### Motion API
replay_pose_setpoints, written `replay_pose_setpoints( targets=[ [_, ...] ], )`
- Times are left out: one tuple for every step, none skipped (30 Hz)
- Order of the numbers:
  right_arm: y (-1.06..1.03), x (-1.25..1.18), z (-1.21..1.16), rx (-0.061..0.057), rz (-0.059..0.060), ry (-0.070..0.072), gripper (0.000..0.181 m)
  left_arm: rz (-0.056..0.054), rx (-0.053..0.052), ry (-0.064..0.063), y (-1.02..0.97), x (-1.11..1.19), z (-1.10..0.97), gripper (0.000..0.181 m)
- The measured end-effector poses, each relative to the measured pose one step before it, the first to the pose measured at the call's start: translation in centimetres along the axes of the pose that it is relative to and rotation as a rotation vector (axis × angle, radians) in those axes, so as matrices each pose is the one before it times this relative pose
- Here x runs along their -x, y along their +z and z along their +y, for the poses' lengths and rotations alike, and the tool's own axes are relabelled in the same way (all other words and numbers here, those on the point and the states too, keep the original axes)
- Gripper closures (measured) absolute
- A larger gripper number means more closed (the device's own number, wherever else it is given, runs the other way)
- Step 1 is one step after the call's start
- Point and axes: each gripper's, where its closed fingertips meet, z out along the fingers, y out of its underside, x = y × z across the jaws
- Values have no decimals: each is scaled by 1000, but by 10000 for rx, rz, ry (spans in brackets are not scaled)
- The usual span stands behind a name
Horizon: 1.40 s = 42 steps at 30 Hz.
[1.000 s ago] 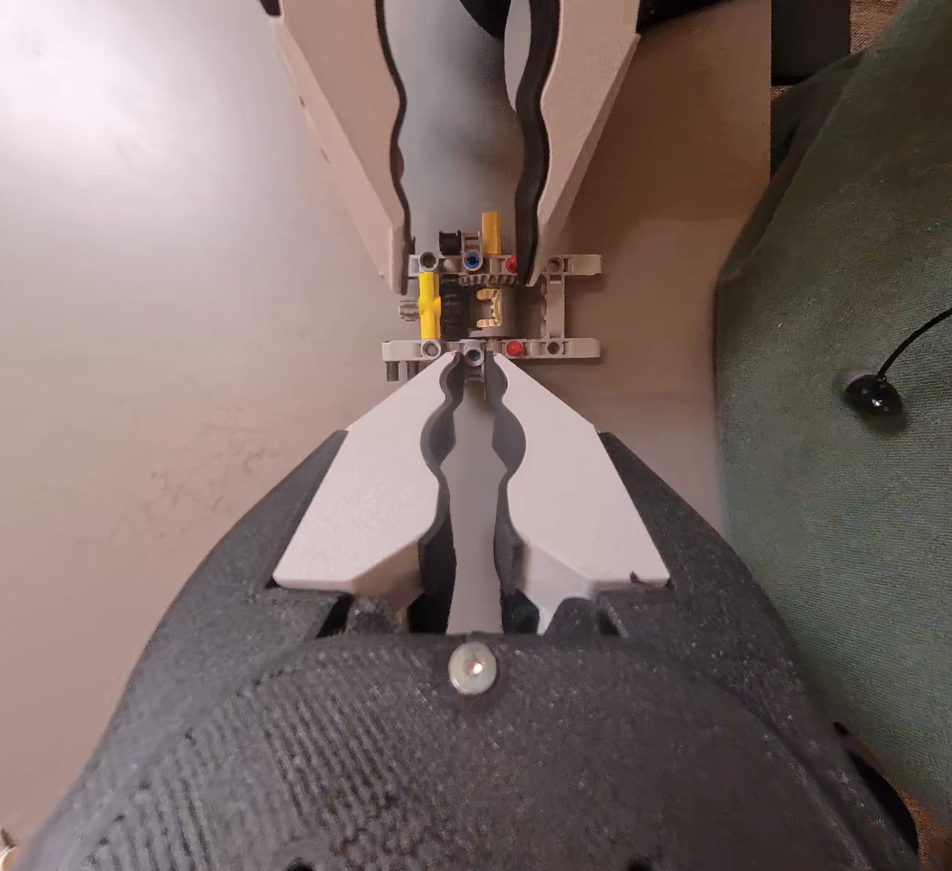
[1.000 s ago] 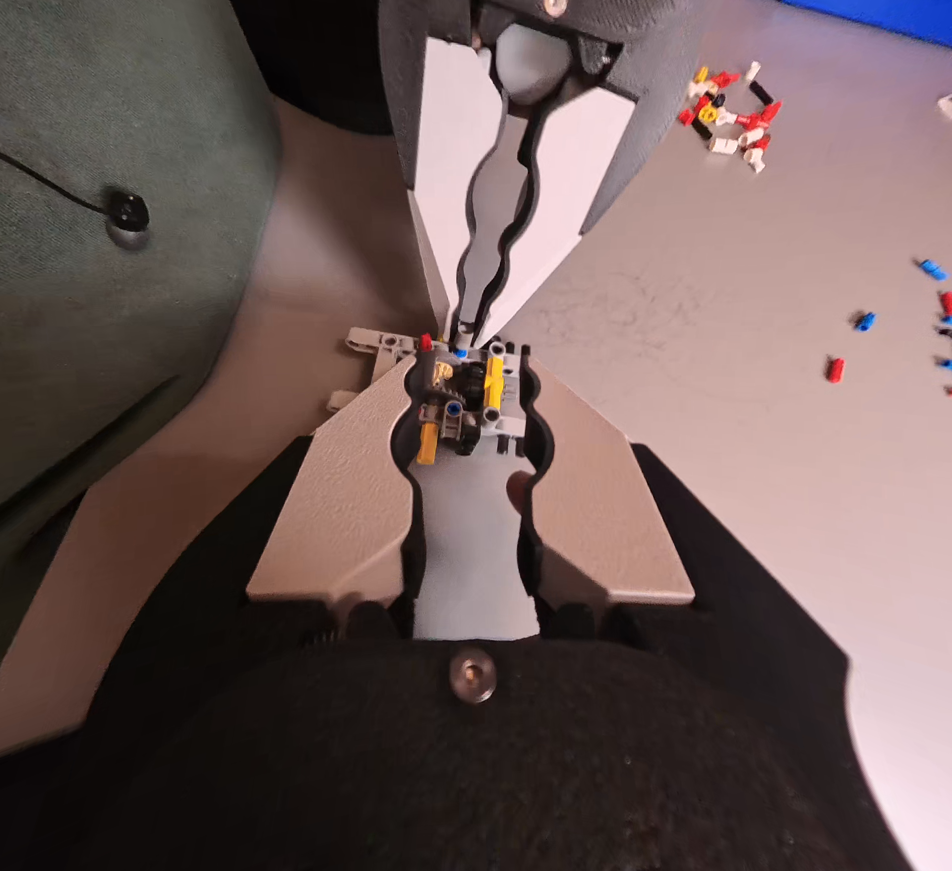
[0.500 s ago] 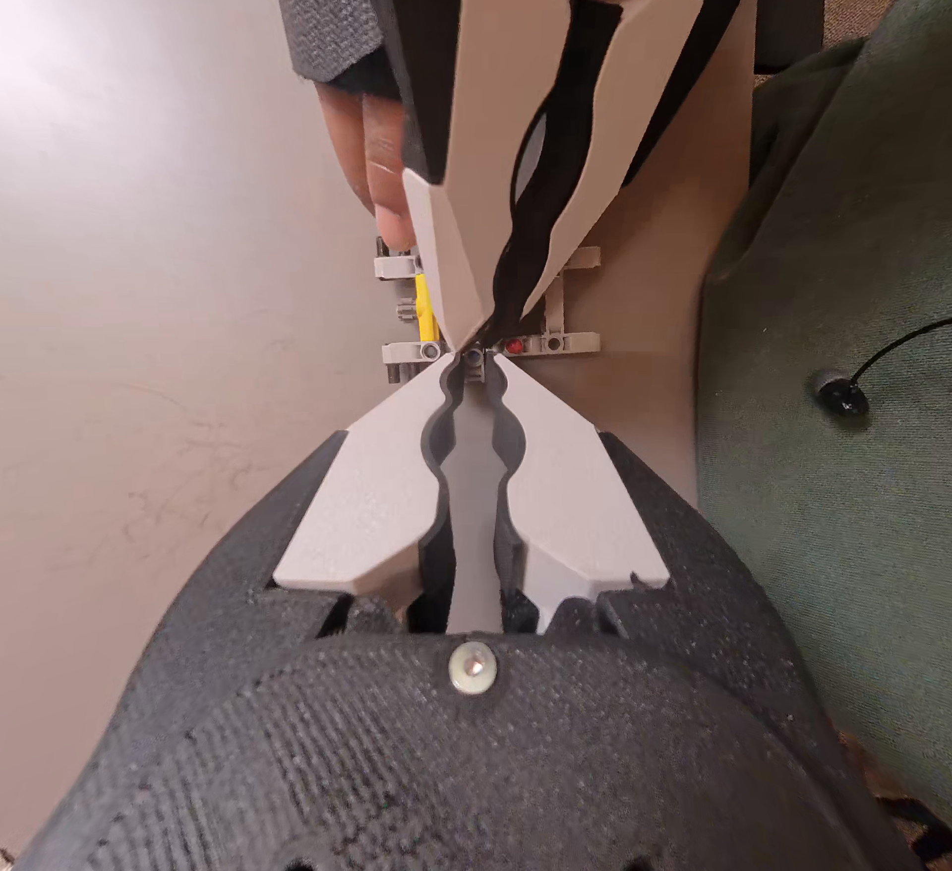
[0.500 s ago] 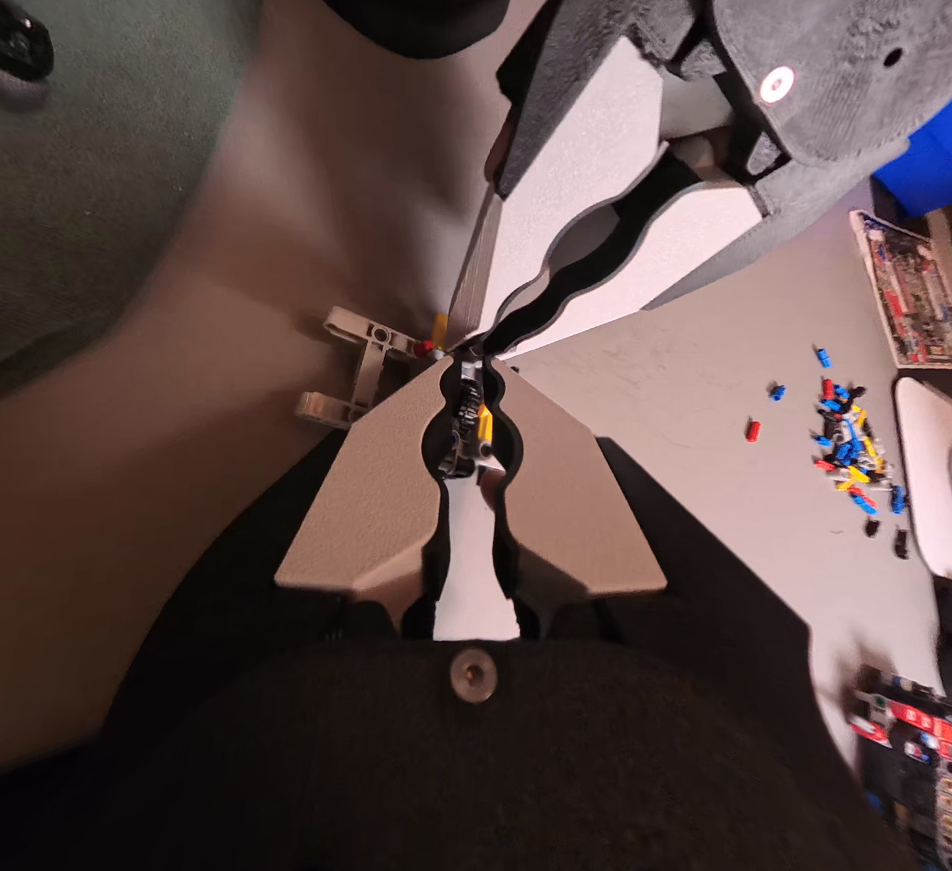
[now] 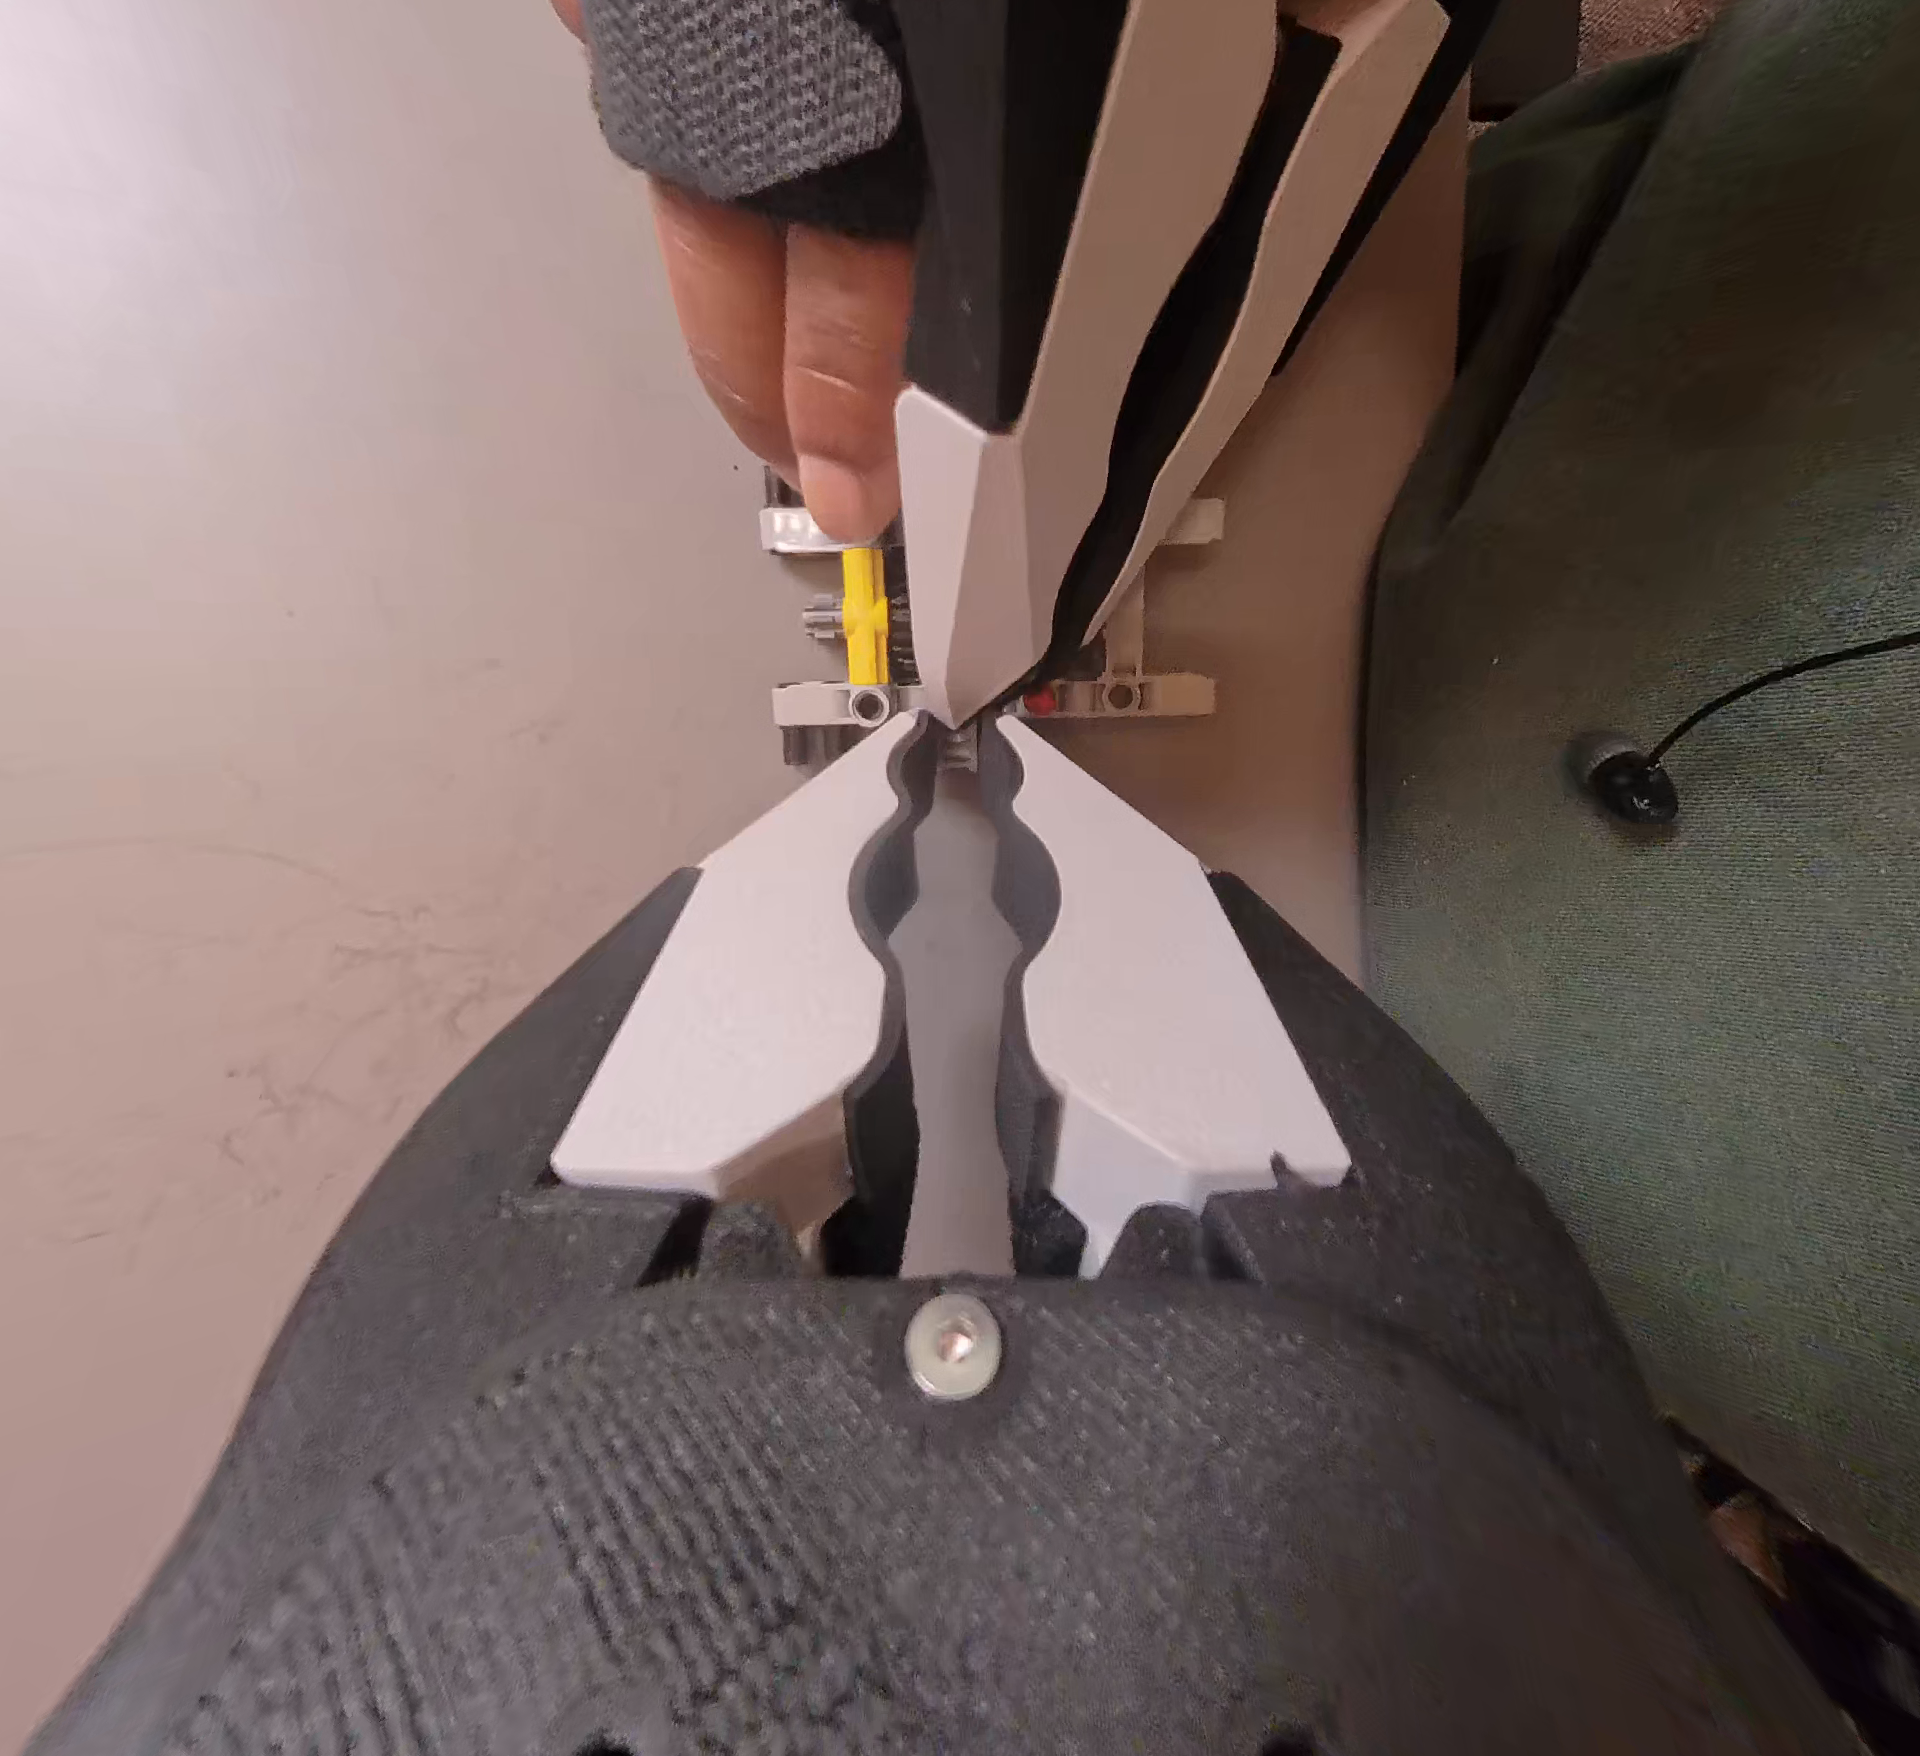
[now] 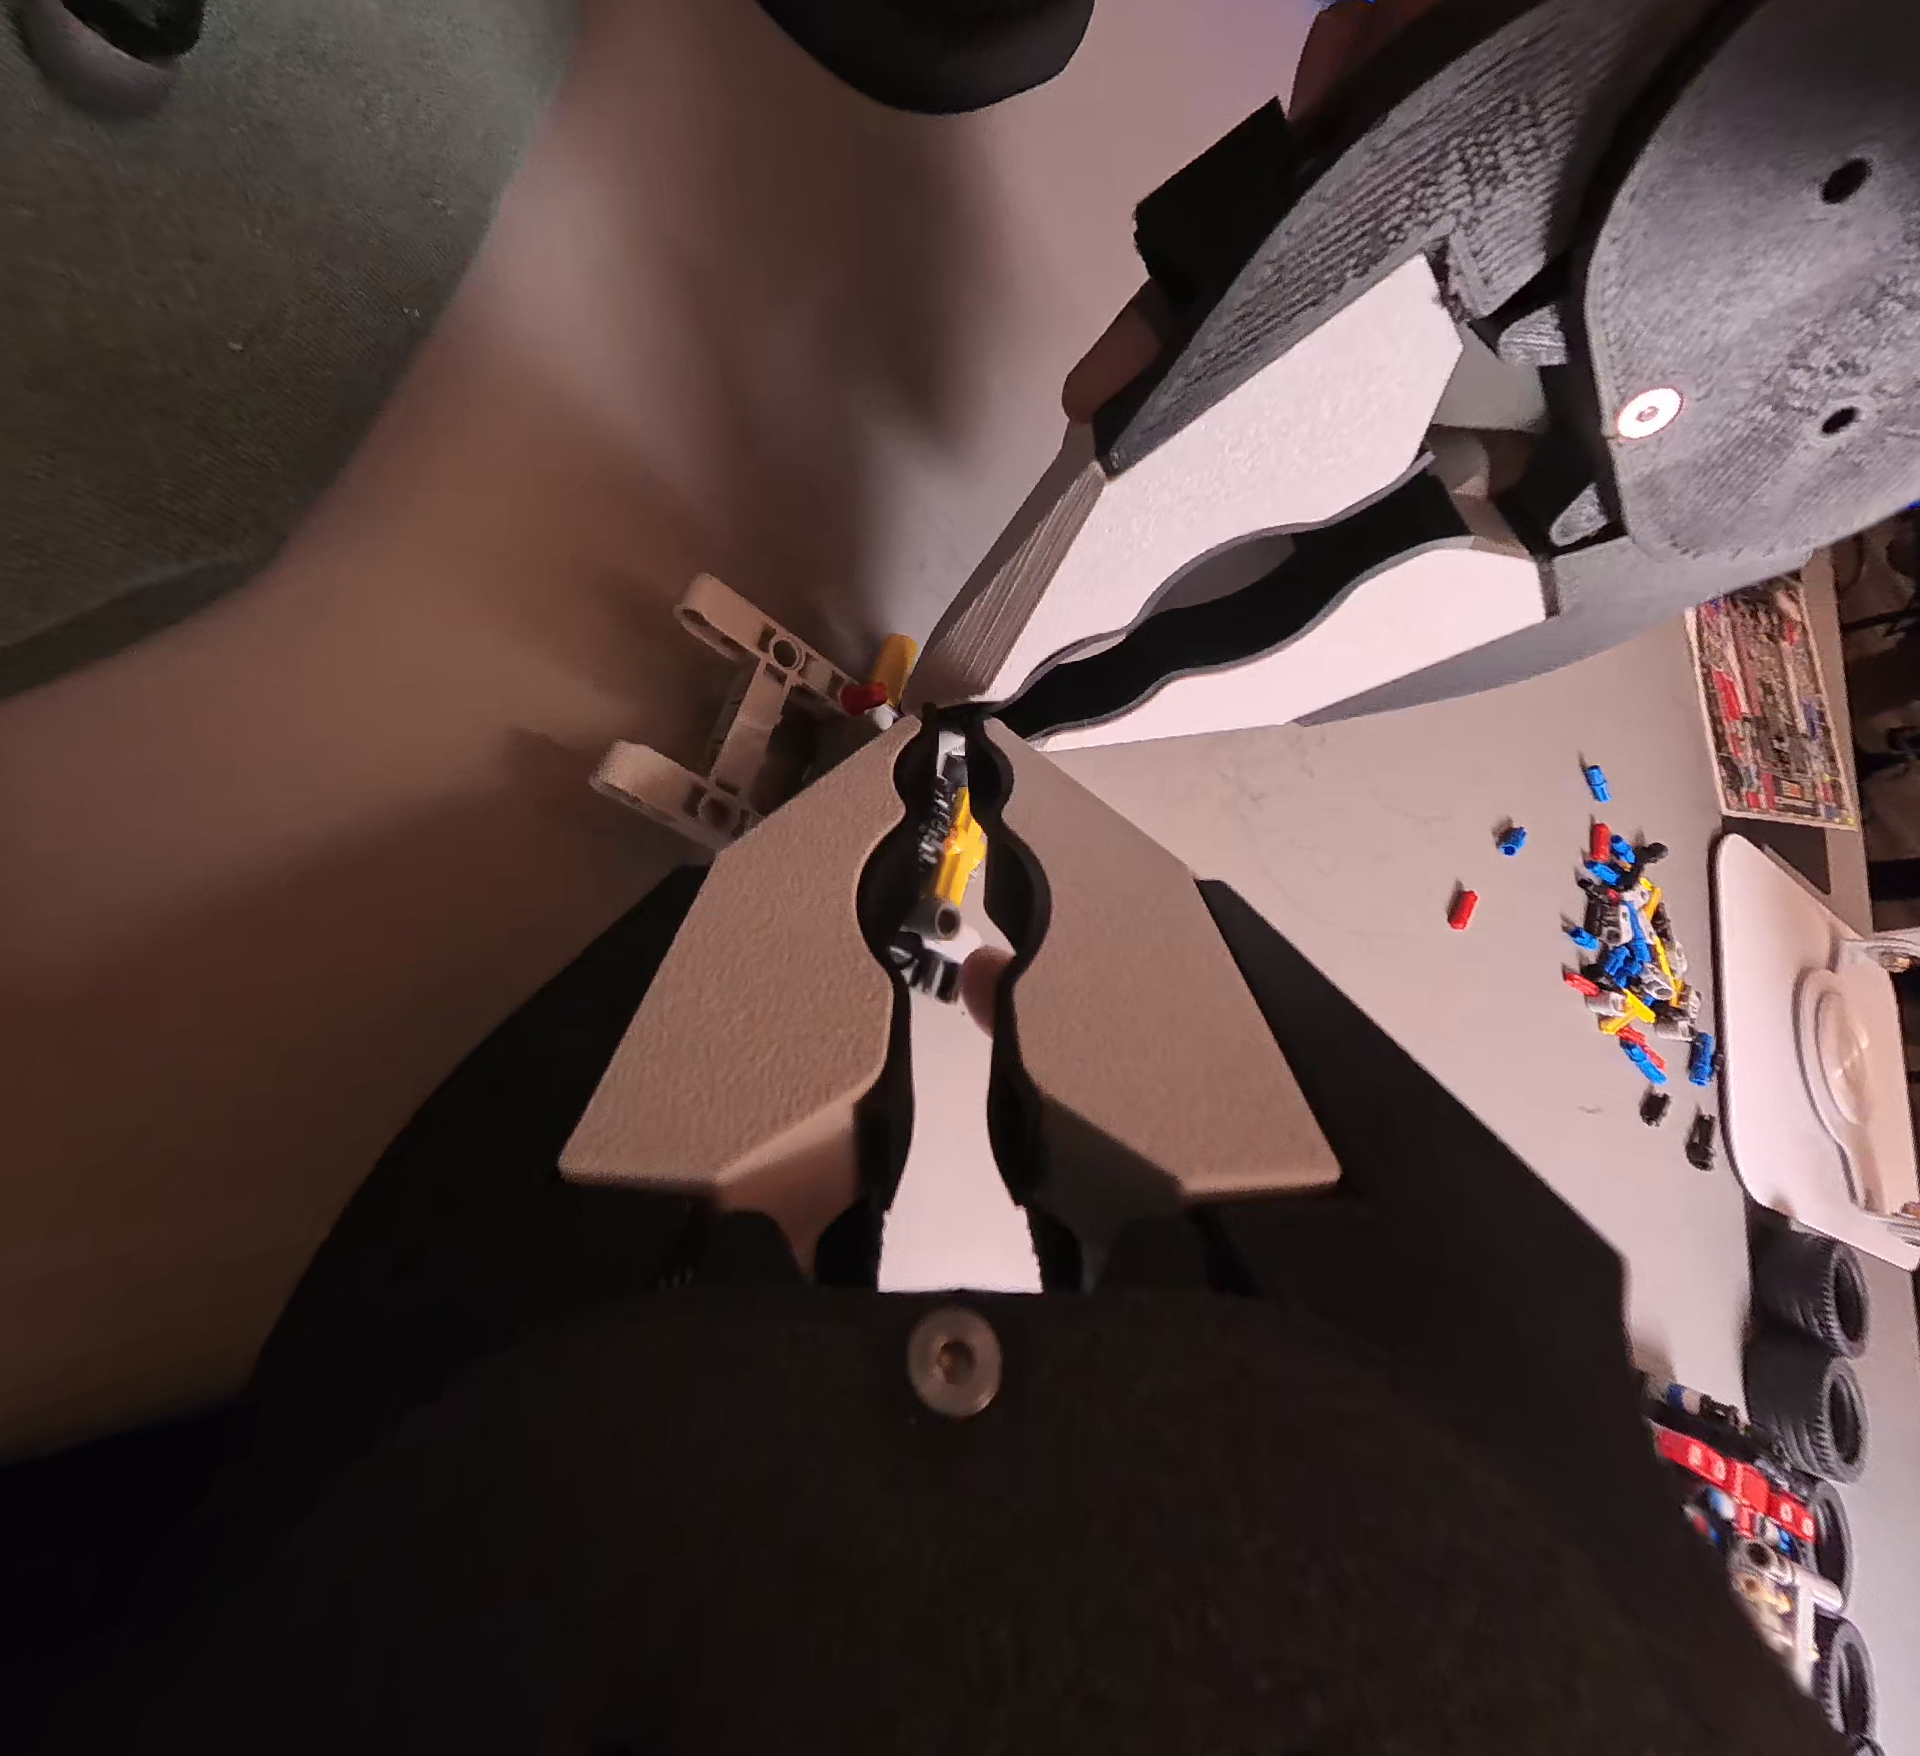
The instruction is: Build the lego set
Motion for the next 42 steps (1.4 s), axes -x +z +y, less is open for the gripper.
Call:
replay_pose_setpoints(
  targets=[
    [-26, 61, -2, 104, -37, -75, 178, 34, 25, -17, 29, -28, -17, 175],
    [-33, 22, 6, 115, -9, -80, 178, 28, 21, -26, 7, -9, -8, 175],
    [-2, 25, 9, 126, 1, -58, 178, 24, 23, -24, 21, -11, -5, 175],
    [-12, 18, 6, 115, 12, -80, 178, 22, 33, -7, 18, -41, 9, 175],
    [7, 65, -34, 47, -25, 13, 178, 7, 45, 13, 17, -48, 14, 175],
    [-15, 45, -11, 30, -13, 21, 178, -7, 47, 15, 31, -47, -1, 175],
    [-35, 93, -11, 55, -26, 4, 178, 2, 53, 32, 43, -86, -2, 175],
    [-21, 83, -52, 72, -14, -42, 179, 12, 62, 34, 35, -89, 4, 175],
    [-16, 87, -33, 94, 3, -65, 179, 14, 60, 23, 53, -84, 4, 175],
    [-18, 50, 2, 88, 17, -55, 179, 6, 48, 10, 32, -52, 4, 175],
    [-8, -78, 176, 154, 100, -30, 181, 7, 61, -15, 69, -43, 22, 175],
    [60, 157, -16, 14, -29, -30, 181, 26, 118, -16, 98, -89, 112, 175],
    [77, 763, 6, 82, -416, 138, 181, 61, 118, 42, 72, -197, 122, 175],
    [24, 141, -184, -114, 35, -90, 181, -1, 69, 82, 33, -186, 49, 176],
    [-5, 37, -47, -19, 11, 4, 181, -112, 56, 83, 11, -44, 30, 176],
    [12, 3, -25, -1, 14, -41, 181, -101, 32, 59, 1, 1, 20, 176],
    [10, -11, -40, -15, 36, -60, 181, -30, -1, 13, 3, -9, 15, 176],
    [17, -49, -7, -42, 80, -54, 181, 23, -30, -31, -2, 13, 25, 176],
    [9, -87, -11, -109, 78, 60, 181, 25, -41, -53, -10, 13, 5, 176],
    [-5, -84, -7, -171, 5, 211, 181, -17, -43, -36, 2, 40, -20, 175],
    [-37, -95, -17, -191, -24, 223, 181, -77, -55, 1, -21, 83, -46, 175],
    [-109, -104, -30, -172, -43, 202, 181, -81, -82, 6, 7, 77, -96, 175],
    [-155, -190, -47, -147, -14, 200, 181, -16, -85, -27, 11, 15, -89, 175],
    [-245, -234, -127, -167, 36, 108, 181, 40, -86, -39, -2, -20, -98, 175],
    [-288, -191, -216, -183, 36, 49, 180, 62, -89, -34, 4, -41, -92, 175],
    [-197, -137, -109, -84, 12, 49, 179, 55, -66, -21, 11, -29, -57, 175],
    [-49, -52, -34, -20, 10, 2, 178, 24, -41, 9, 5, -9, -42, 175],
    [61, 132, 33, 18, -63, -34, 177, -1, -29, 12, -3, 19, -20, 175],
    [100, 243, 64, 42, -122, -16, 175, 9, -26, 9, -4, -8, -36, 175],
    [73, 107, 91, 54, -61, -4, 174, 18, -50, -4, -23, -29, -41, 175],
    [10, 0, 56, 11, -13, 35, 174, 2, -102, -18, -51, -4, -82, 175],
    [-79, -13, 12, -24, -28, 58, 174, 9, -147, -27, -85, -8, -115, 175],
    [-141, -106, -23, -53, 23, 70, 174, 30, -197, -34, -128, -48, -145, 175],
    [-166, -107, -37, -60, 22, 69, 174, -3, -224, -47, -178, 3, -159, 175],
    [-139, -46, -52, -65, -16, 86, 174, -27, -215, -59, -197, 72, -118, 175],
    [-130, -103, -66, -85, 25, 81, 174, 26, -235, -51, -230, -6, -112, 175],
    [-106, -125, -91, -89, 49, 31, 174, 80, -292, -63, -257, -74, -173, 175],
    [-72, -119, -99, -76, 65, -34, 174, 124, -299, -111, -246, -112, -178, 175],
    [-53, -247, -204, -115, 166, -77, 174, 161, -242, -147, -233, -156, -96, 175],
    [-51, -262, -221, -112, 163, -71, 174, 153, -233, -138, -190, -135, -88, 176],
    [-25, -72, -181, -77, 39, -41, 174, 137, -271, -134, -194, -107, -162, 176],
    [-19, -93, -192, -100, 58, -3, 174, 171, -249, -148, -176, -143, -162, 175]
  ],
)
